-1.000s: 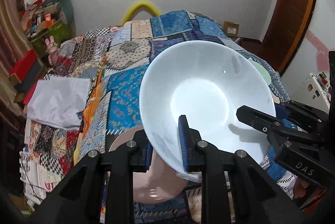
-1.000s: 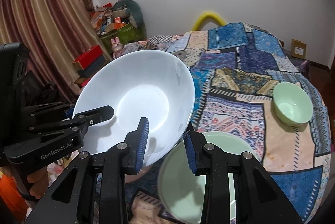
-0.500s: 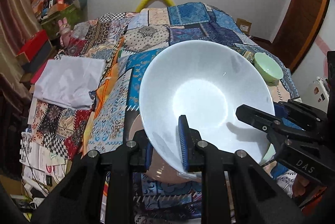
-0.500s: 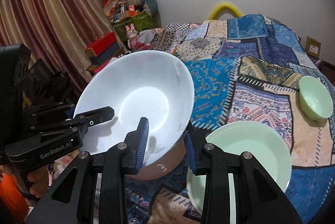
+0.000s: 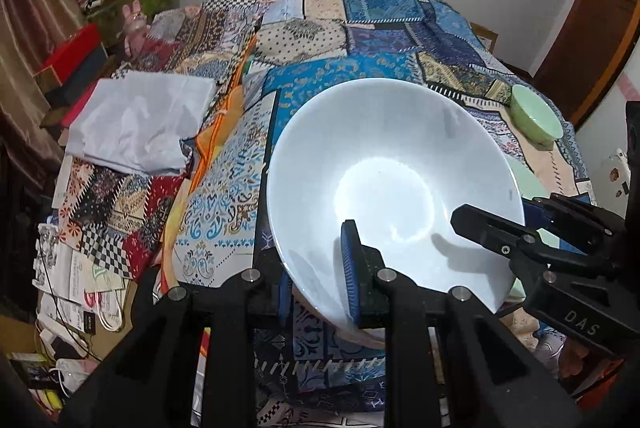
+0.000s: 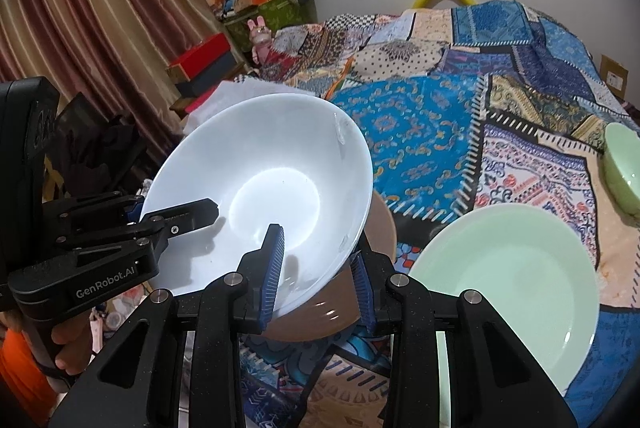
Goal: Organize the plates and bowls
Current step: 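Lower the white bowl into the pale pink bowl and open the left gripper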
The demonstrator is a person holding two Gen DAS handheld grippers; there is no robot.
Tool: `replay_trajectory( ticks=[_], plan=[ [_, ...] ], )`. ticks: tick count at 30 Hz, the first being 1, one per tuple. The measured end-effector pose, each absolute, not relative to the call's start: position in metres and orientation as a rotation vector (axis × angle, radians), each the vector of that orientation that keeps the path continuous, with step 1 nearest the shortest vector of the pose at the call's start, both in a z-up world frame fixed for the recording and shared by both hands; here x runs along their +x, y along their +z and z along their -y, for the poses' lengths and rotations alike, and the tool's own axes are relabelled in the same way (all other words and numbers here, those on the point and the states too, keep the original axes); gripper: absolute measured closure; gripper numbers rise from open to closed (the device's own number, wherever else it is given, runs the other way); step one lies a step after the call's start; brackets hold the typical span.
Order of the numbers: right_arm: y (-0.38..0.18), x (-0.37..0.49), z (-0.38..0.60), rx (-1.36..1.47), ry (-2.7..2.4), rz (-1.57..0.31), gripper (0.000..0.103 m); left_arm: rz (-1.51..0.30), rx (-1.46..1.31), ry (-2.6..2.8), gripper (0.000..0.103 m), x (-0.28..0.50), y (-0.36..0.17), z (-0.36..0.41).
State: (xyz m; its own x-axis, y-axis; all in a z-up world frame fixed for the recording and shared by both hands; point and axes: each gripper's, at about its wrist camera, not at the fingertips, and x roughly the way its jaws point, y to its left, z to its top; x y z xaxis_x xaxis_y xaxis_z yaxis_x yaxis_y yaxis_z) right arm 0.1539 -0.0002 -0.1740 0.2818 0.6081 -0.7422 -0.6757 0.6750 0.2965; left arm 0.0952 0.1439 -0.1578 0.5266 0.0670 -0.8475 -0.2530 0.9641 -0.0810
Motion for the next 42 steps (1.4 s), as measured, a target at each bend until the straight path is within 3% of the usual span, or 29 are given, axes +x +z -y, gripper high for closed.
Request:
replay_trajectory(
  ticks=[28, 42],
  plan=[
    [-0.213, 0.16, -0.003, -0.103, 0.839, -1.09, 0.073, -1.131, -0.254, 0.162, 0.081, 0.108, -0.218, -0.15],
    [-0.201, 0.16, 0.015, -0.093, 0.819, -1.037, 0.073, -1.136, -0.206, 0.176, 0.081, 0.114, -0.223, -0.142]
  ],
)
